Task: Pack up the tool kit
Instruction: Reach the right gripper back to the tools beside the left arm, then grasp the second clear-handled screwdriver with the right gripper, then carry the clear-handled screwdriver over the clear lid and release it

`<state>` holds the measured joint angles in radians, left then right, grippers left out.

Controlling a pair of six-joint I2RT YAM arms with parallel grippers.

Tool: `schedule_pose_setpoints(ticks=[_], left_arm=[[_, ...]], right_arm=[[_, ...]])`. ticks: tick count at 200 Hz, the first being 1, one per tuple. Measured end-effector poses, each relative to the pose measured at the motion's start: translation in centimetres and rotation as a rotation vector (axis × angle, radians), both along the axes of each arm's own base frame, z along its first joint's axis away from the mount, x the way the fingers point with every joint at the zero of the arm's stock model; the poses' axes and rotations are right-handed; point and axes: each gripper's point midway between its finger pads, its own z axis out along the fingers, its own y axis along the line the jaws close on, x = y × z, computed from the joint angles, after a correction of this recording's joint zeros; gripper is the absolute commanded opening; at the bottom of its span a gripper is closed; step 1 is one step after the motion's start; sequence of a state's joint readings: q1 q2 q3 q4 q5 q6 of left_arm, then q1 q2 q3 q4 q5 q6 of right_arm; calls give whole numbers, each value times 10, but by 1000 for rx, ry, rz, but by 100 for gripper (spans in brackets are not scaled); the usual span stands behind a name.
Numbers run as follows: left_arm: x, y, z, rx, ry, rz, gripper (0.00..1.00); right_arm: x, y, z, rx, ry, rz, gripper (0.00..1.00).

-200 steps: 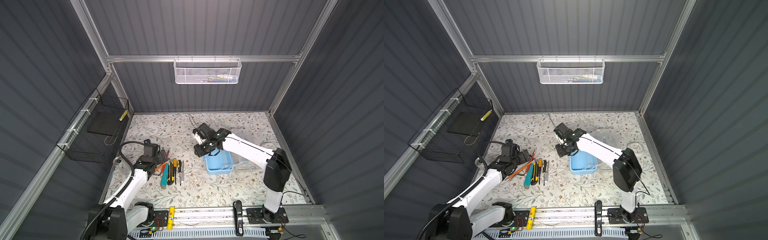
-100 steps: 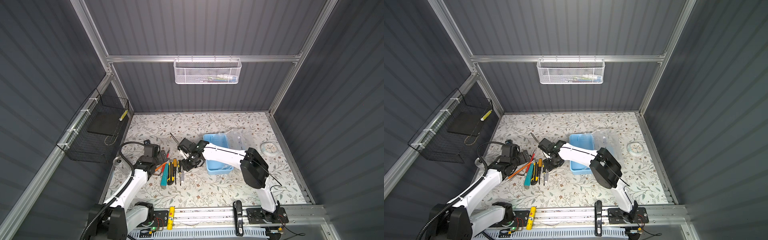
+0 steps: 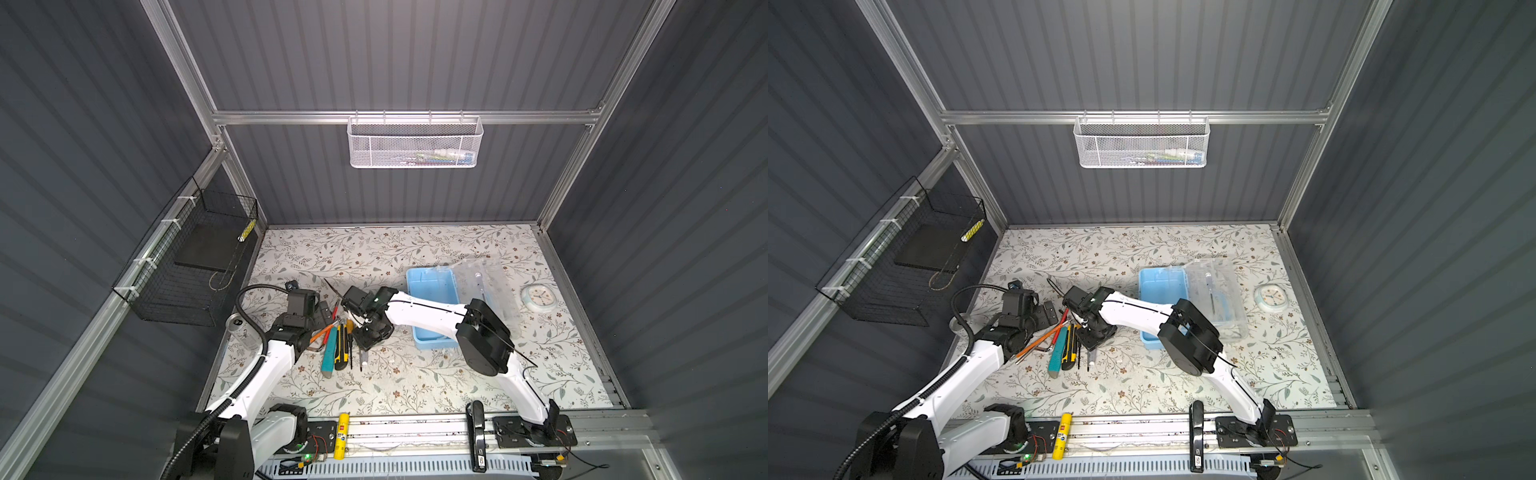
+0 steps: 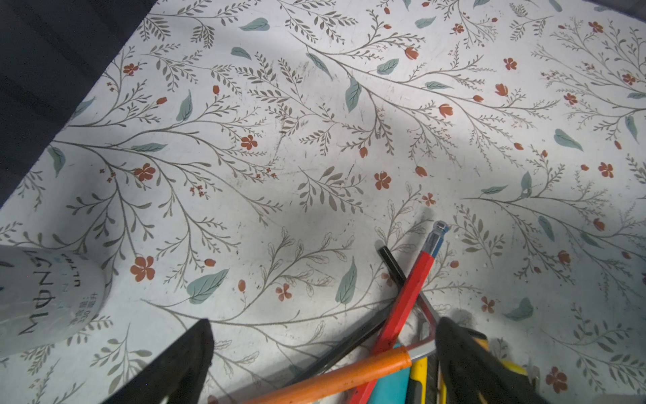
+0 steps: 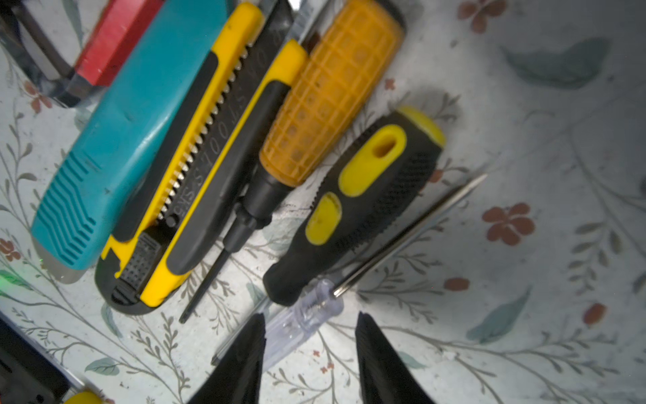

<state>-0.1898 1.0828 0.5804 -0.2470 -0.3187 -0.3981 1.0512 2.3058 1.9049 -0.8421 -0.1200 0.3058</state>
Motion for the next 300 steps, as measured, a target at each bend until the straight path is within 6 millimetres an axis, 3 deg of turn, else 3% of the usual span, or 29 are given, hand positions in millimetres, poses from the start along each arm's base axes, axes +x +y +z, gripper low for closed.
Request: schedule_pose_setpoints(ticks=[63, 127, 177, 223, 242, 270, 285, 300], left_arm=[[0, 1, 0, 4, -1, 0, 99], [0, 1, 0, 5, -1, 0, 99], [0, 1, 0, 4, -1, 0, 99], [-1, 1, -2, 5, 1, -1, 99], [-2, 1, -5, 10, 8, -4, 99], [-3, 1, -6, 14, 11, -8, 100], [-3, 1, -6, 15, 10, -9, 99], [-3, 1, -6, 17, 9, -12, 99]], right_arm=[[-2, -8, -11, -66, 7, 23, 43], [1, -20, -14, -127, -19, 32, 28], [8, -28, -15, -139, -32, 1, 8], [17, -41, -9, -140, -27, -21, 1], [25, -44, 9, -105, -36, -32, 0], [45, -56, 64, 1, -84, -76, 0], [60, -72, 98, 61, -122, -120, 0], [80, -101, 125, 102, -156, -182, 0]])
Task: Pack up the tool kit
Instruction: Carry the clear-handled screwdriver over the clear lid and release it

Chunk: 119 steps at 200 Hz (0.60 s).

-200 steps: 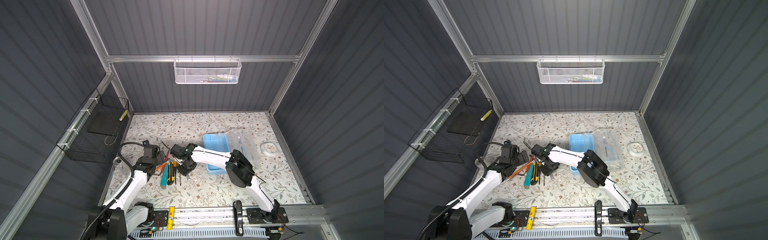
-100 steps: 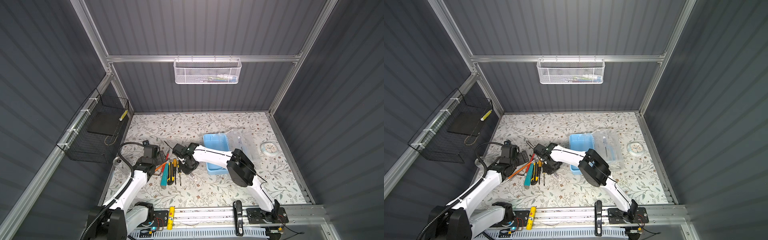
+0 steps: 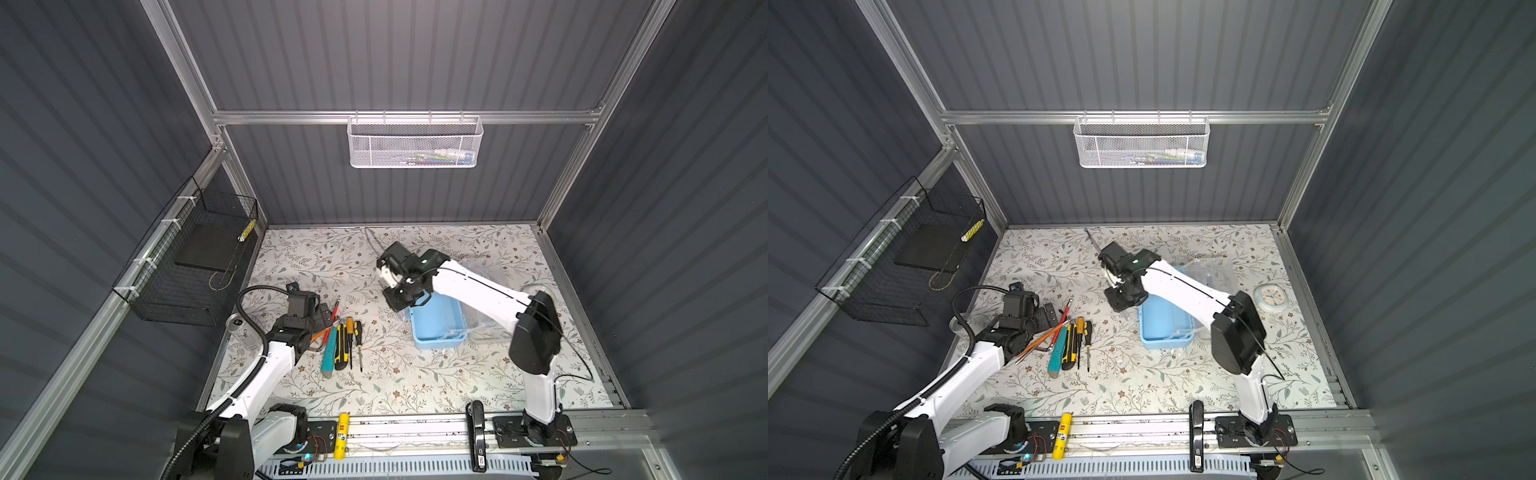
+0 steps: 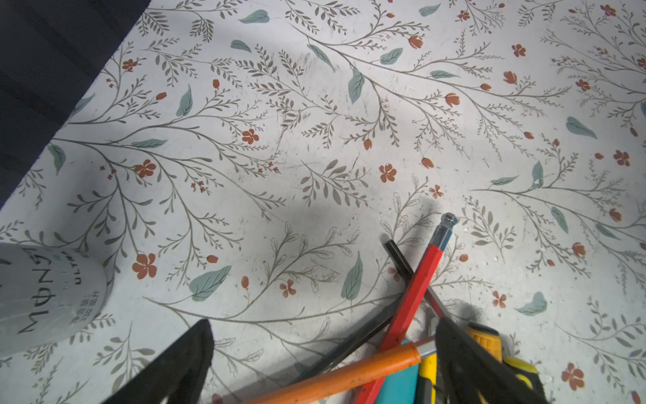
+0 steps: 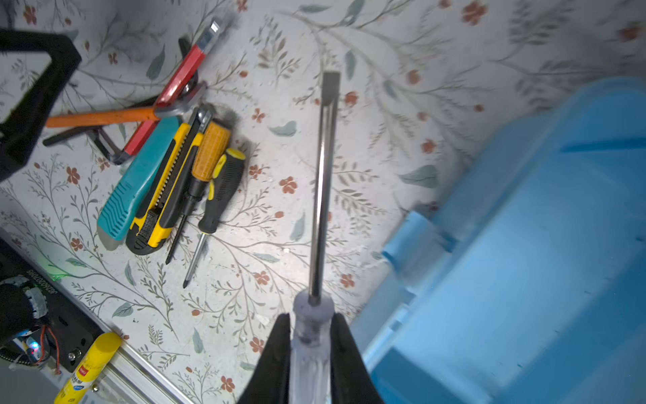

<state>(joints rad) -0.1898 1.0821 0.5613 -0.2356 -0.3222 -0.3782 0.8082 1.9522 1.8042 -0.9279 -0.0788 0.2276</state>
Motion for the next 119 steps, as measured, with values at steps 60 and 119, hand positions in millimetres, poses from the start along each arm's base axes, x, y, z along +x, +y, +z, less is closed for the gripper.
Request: schedule_pose_setpoints(ticks=[60, 119], left_arm=[[1, 0, 1, 3, -4, -4, 99], [1, 0, 1, 3, -4, -4, 99]], right_arm=[[38, -124, 33, -11, -67, -244, 0], [36, -212, 19, -82, -59, -422, 0]])
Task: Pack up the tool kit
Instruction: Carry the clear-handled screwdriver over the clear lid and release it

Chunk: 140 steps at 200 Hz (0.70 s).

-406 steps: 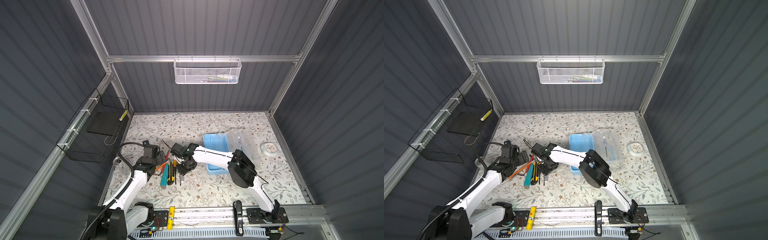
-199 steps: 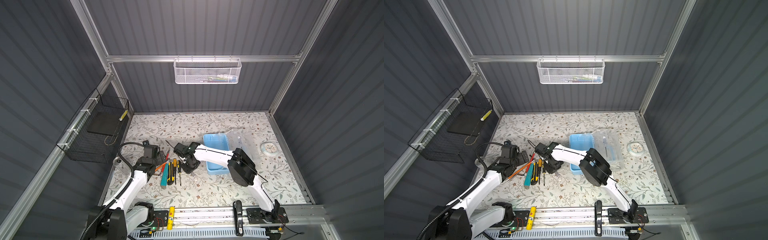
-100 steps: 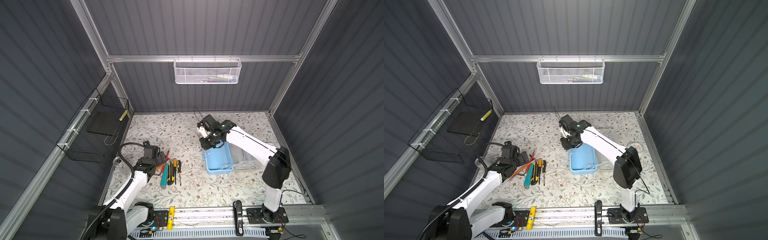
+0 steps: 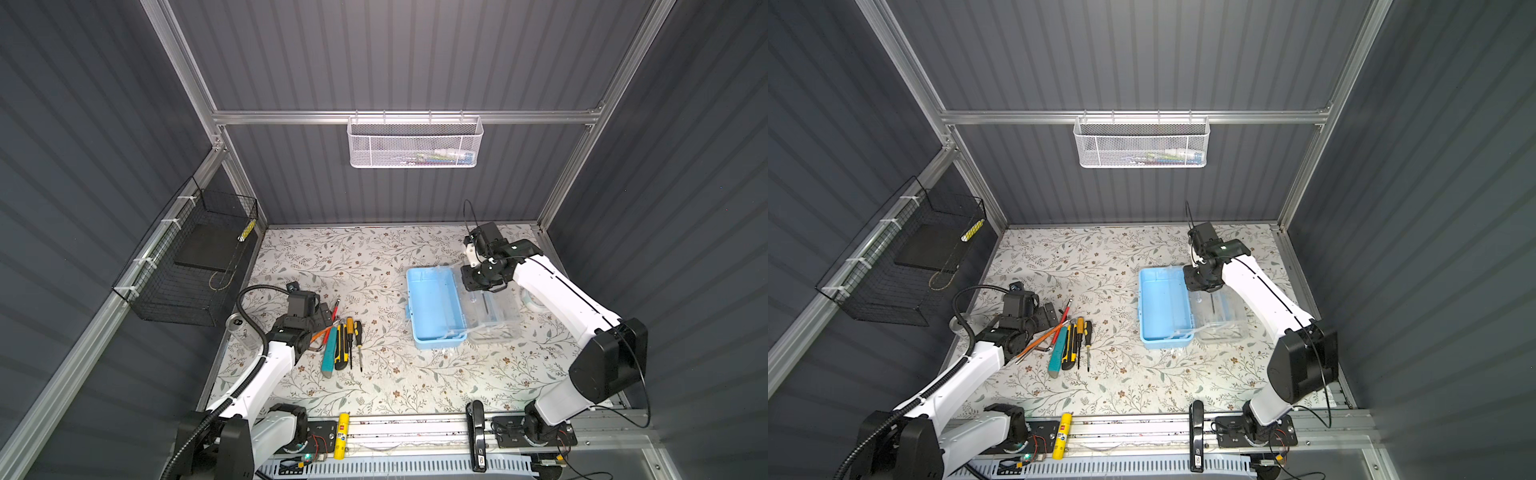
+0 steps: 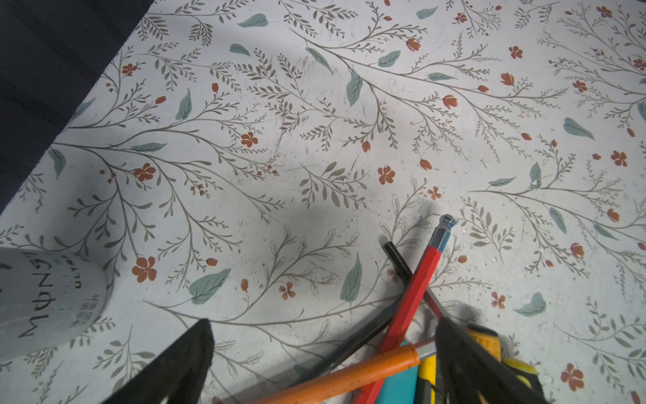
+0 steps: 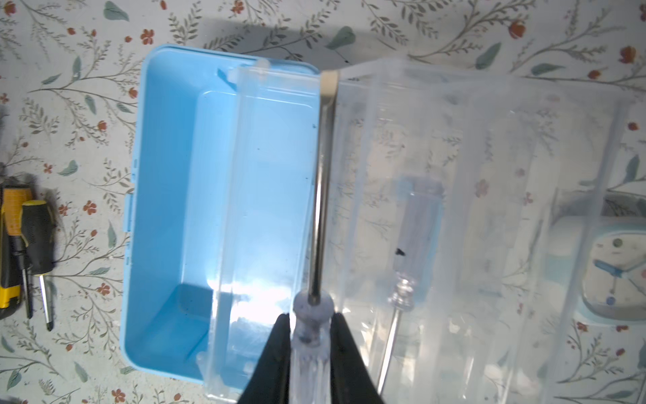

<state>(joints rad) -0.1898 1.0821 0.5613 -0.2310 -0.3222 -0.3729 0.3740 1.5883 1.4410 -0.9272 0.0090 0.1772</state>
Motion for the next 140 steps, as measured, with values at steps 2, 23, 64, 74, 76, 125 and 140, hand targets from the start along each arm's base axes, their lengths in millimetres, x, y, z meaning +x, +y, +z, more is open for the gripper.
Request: schedule_pose_setpoints(ticks=[2, 23, 64, 74, 76, 125, 140], left_arm=[[0, 0, 0, 0, 0, 0, 99], [0, 0, 0, 0, 0, 0, 99], [0, 0, 0, 0, 1, 0, 100], [0, 0, -1, 1, 3, 0, 100], [0, 0, -1, 1, 4, 0, 100], [0, 0, -3, 2, 9, 0, 99], [0, 0, -3, 2, 9, 0, 99]], right_arm=[[0, -1, 0, 0, 0, -2, 0], [-1, -18, -11, -9, 15, -44, 0], [-3, -28, -27, -14, 35, -67, 0], [-3, -28, -29, -15, 36, -68, 1], [-3, -28, -29, -15, 36, -68, 2], [-3, -31, -39, -19, 39, -81, 23], [-2, -32, -40, -21, 38, -87, 32]])
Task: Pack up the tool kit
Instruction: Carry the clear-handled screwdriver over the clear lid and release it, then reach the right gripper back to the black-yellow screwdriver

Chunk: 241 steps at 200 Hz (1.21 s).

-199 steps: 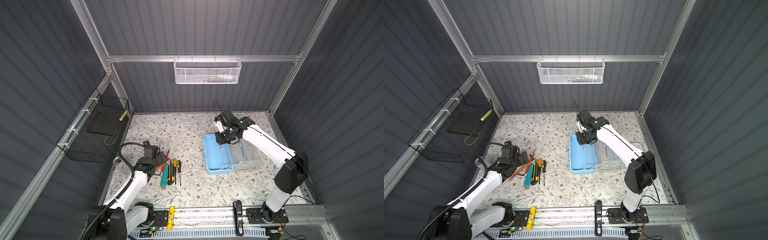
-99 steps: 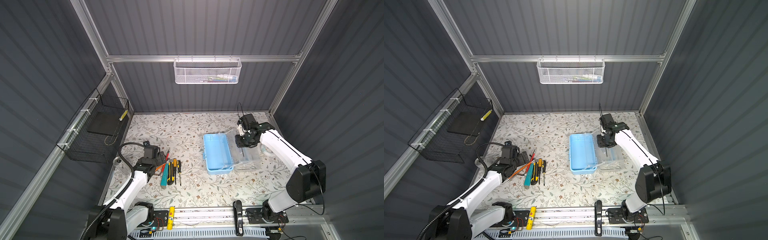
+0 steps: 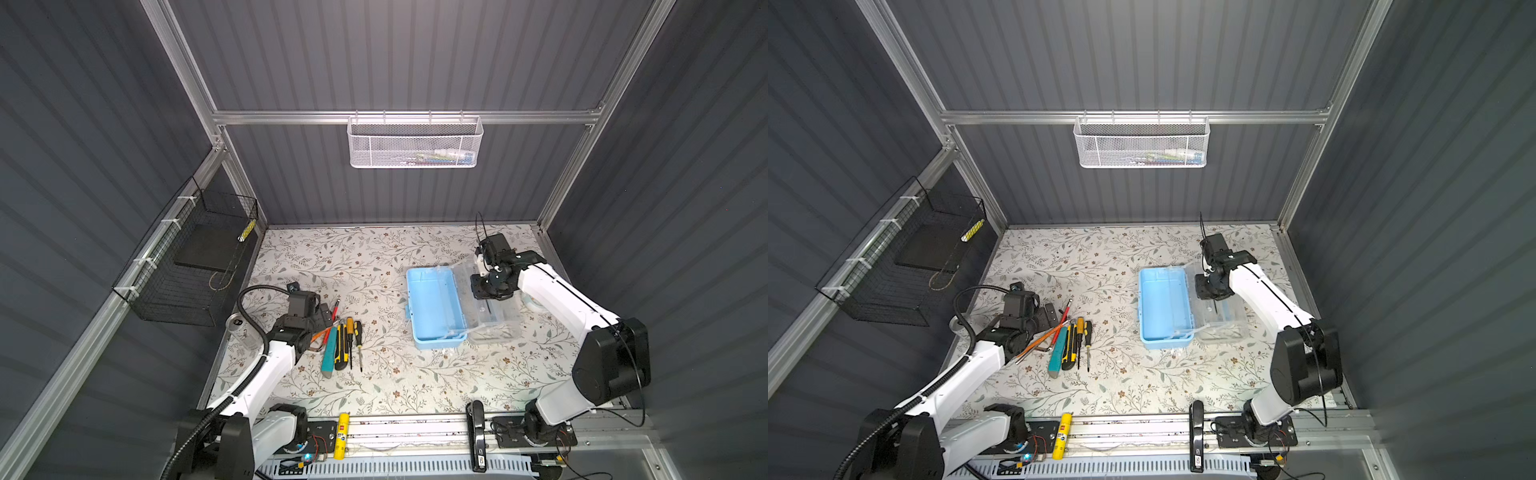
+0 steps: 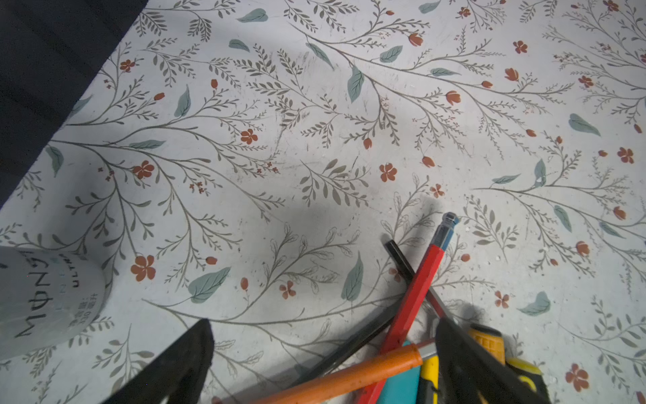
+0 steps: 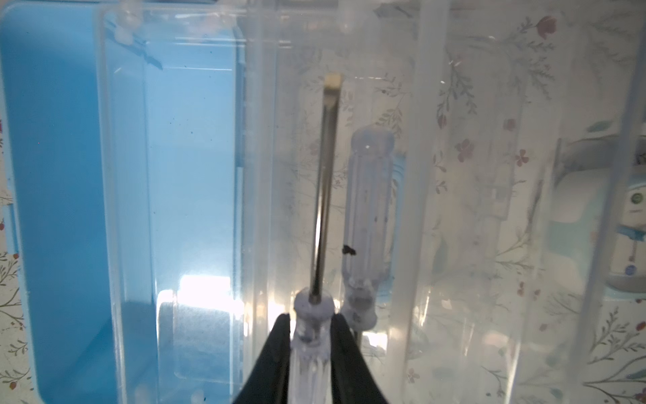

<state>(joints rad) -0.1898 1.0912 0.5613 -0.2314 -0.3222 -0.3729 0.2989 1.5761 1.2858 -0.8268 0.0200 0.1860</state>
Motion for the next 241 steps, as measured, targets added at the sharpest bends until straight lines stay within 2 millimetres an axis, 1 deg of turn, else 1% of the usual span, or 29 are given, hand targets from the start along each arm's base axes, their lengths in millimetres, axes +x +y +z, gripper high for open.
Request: schedule_pose_setpoints(ticks=[14, 22, 43, 60, 71, 85, 91, 98, 107, 113, 114, 118, 121, 124, 126, 128, 129, 132, 134, 135, 138, 141, 142, 155, 165, 180, 197, 212, 241], left_arm=[[0, 0, 0, 0, 0, 0, 100], [0, 0, 0, 0, 0, 0, 99], [0, 0, 0, 0, 0, 0, 99], [0, 0, 0, 0, 0, 0, 99], [0, 0, 0, 0, 0, 1, 99], [0, 0, 0, 0, 0, 0, 100], [0, 0, 0, 0, 0, 1, 99], [0, 0, 0, 0, 0, 1, 99], [0, 0, 0, 0, 0, 1, 99], [0, 0, 0, 0, 0, 1, 99], [0, 0, 0, 0, 0, 1, 99], [0, 0, 0, -1, -1, 1, 100], [0, 0, 0, -1, -1, 1, 100], [0, 0, 0, -1, -1, 1, 99], [0, 0, 1, -1, -2, 1, 99], [0, 0, 1, -1, -2, 1, 99], [0, 0, 1, -1, -3, 1, 100], [0, 0, 1, -1, -3, 1, 100], [0, 0, 1, -2, -5, 1, 99], [0, 0, 1, -2, -5, 1, 100], [0, 0, 2, -2, -6, 1, 99], [0, 0, 2, -3, -8, 2, 99], [0, 0, 2, -3, -8, 2, 99], [0, 0, 5, -7, -19, 4, 99], [0, 0, 8, -11, -27, 6, 100], [-2, 0, 12, -17, -39, 11, 99], [-2, 1, 16, -24, -52, 16, 99], [-3, 1, 17, -26, -56, 17, 99], [-5, 1, 16, -27, -49, 19, 99]], right_arm=[[1, 0, 0, -2, -4, -2, 40], [1, -1, 0, -4, -3, -1, 42], [1, -1, 5, -10, -4, 3, 44], [5, 2, 17, -14, -29, 8, 45], [7, 10, 26, -15, -55, 21, 45], [9, 29, 40, -6, -96, 63, 46], [9, 44, 48, 6, -120, 96, 45], [8, 56, 51, 17, -132, 123, 45], [4, 83, 57, 38, -155, 185, 45], [2, 101, 59, 56, -163, 228, 45], [2, 101, 59, 56, -163, 228, 45], [-1, 120, 58, 74, -163, 268, 46], [-2, 126, 59, 80, -166, 281, 46], [-3, 137, 57, 94, -163, 303, 46], [-5, 149, 56, 107, -160, 326, 46], [-5, 149, 56, 107, -160, 326, 45], [-5, 155, 55, 113, -158, 340, 45], [-6, 164, 53, 126, -152, 355, 46], [-8, 174, 51, 138, -147, 376, 46], [-8, 174, 51, 138, -147, 376, 46], [-9, 182, 48, 147, -141, 390, 46], [-12, 196, 44, 165, -130, 412, 46], [-12, 196, 44, 165, -130, 412, 46], [-19, 234, 22, 197, -81, 475, 46], [-26, 254, 9, 205, -54, 506, 46], [-36, 284, -19, 205, -4, 553, 46], [-47, 308, -44, 191, 36, 595, 46], [-57, 323, -61, 180, 66, 627, 48], [-68, 338, -75, 182, 97, 659, 49]])
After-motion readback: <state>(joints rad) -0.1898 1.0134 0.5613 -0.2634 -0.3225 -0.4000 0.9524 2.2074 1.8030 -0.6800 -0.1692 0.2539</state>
